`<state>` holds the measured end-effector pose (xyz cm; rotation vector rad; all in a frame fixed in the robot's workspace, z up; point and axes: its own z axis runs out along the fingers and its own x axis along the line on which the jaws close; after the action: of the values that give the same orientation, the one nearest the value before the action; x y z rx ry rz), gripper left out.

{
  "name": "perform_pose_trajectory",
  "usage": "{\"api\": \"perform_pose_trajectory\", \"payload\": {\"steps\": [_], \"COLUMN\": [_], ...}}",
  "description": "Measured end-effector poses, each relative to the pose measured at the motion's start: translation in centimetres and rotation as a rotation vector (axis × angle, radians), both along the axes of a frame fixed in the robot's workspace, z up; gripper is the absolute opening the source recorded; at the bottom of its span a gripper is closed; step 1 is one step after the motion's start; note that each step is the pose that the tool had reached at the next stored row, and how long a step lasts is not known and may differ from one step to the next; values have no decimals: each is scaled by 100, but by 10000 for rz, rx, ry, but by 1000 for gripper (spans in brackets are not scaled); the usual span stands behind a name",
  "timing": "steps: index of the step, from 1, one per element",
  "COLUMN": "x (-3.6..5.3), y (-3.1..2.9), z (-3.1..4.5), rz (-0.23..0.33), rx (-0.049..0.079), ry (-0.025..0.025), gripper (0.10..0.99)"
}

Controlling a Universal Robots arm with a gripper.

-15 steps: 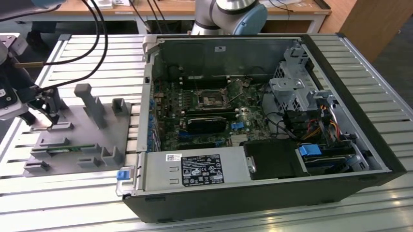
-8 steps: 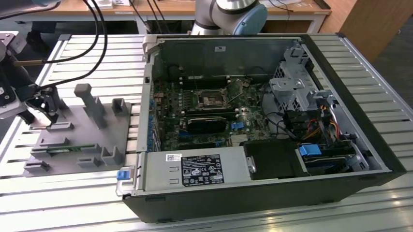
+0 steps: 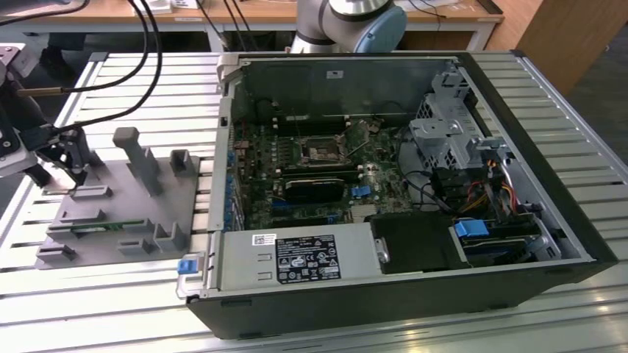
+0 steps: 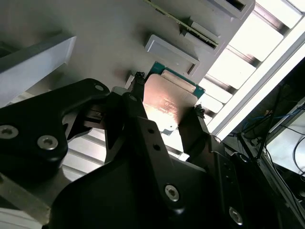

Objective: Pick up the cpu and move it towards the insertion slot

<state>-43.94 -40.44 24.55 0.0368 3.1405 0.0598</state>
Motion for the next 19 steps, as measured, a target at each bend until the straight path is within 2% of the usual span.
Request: {"api": "perform_pose_trajectory", "payload": {"steps": [19], "x": [0], "y": [0], "z": [157], "rz": [0], "rx": [0], "ry": [0], "gripper": [537]}}
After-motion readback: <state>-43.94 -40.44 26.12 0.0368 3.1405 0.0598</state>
